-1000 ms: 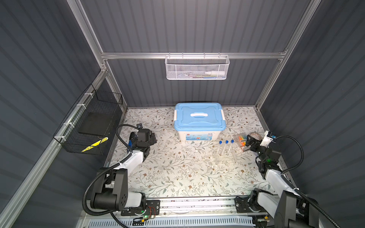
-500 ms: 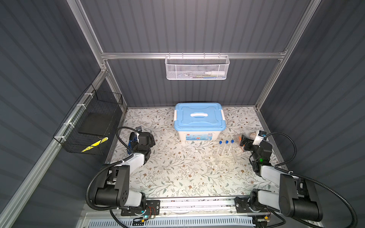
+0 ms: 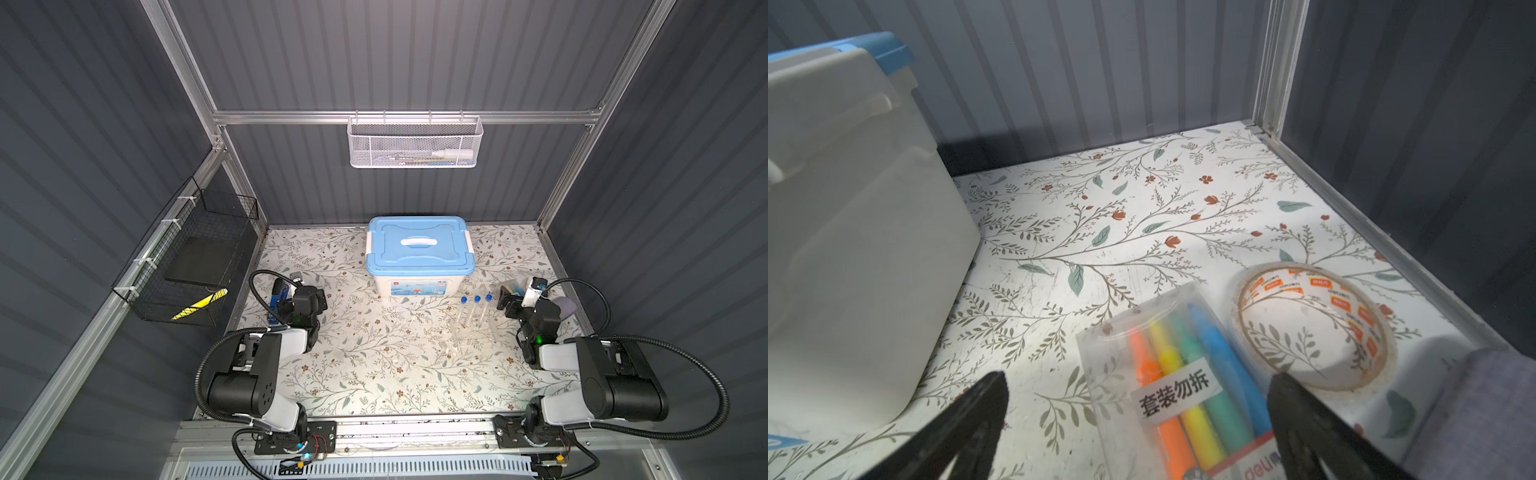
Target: Organize the chemistry lab equipment
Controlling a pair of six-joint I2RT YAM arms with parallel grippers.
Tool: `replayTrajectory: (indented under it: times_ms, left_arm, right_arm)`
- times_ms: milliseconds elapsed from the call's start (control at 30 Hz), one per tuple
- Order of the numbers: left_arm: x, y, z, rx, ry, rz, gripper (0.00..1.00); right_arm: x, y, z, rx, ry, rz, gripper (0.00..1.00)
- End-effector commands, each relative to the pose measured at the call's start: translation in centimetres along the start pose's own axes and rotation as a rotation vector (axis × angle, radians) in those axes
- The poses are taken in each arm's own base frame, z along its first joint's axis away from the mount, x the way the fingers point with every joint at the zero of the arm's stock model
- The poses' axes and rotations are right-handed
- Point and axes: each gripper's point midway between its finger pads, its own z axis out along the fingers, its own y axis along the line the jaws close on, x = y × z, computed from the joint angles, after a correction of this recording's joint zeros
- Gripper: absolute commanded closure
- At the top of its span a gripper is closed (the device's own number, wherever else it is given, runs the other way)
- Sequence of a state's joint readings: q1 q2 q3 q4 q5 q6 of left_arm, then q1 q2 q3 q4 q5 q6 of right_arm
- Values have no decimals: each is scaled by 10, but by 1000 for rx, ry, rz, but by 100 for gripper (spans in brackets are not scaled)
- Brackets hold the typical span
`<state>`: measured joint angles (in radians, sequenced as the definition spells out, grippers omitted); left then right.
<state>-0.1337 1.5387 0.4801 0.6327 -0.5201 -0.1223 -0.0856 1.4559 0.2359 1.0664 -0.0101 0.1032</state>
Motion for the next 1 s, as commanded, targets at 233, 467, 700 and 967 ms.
replayTrajectory:
  times_ms: [233, 467, 700, 967]
  left_arm:
    - [0, -21, 15, 88, -98, 57, 0]
    - [3, -27, 15, 121, -109, 67, 0]
    - [5, -27, 20, 132, -83, 66, 0]
    - [5, -26, 21, 140, -78, 59, 0]
  right_arm:
    - [-17, -7, 4, 47, -49, -6, 1]
    - [-13, 11, 16, -50, 26, -45, 1]
    - [-14, 11, 16, -49, 21, -44, 1]
    - [-14, 11, 15, -50, 18, -46, 1]
